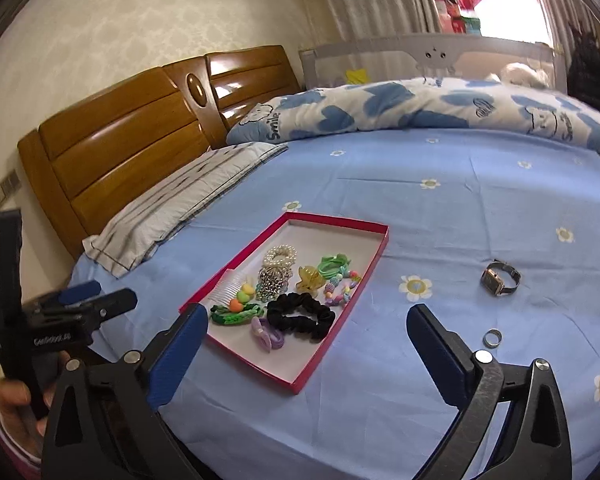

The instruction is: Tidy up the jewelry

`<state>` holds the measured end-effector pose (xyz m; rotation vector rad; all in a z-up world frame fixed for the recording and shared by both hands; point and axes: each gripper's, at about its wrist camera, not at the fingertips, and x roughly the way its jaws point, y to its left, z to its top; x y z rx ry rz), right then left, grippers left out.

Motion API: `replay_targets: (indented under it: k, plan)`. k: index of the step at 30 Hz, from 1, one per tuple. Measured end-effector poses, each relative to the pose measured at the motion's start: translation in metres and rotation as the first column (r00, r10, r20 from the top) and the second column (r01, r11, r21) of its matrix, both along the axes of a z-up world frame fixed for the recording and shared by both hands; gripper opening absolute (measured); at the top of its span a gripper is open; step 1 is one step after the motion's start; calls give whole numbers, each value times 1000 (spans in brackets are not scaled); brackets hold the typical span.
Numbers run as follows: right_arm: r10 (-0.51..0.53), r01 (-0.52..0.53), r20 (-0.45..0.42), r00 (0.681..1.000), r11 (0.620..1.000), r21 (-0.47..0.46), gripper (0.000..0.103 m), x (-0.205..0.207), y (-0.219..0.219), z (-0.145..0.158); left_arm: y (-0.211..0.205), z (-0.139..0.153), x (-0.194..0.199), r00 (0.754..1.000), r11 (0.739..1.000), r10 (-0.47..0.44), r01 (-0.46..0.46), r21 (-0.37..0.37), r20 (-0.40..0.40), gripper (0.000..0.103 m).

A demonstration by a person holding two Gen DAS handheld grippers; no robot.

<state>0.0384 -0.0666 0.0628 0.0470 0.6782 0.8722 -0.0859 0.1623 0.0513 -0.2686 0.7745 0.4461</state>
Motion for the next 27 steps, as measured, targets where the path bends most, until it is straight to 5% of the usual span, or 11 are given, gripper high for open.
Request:
replay_targets:
  k: [10, 27]
  plan:
    - [26, -30, -48, 998, 997, -73, 101, -7, 21, -47, -5, -39, 1, 998, 998, 31, -28, 48, -60, 103]
    - [-13, 10, -41, 999, 997, -75, 101, -6, 14, -61, -14, -49, -5, 997, 992, 59, -55, 110, -39, 103]
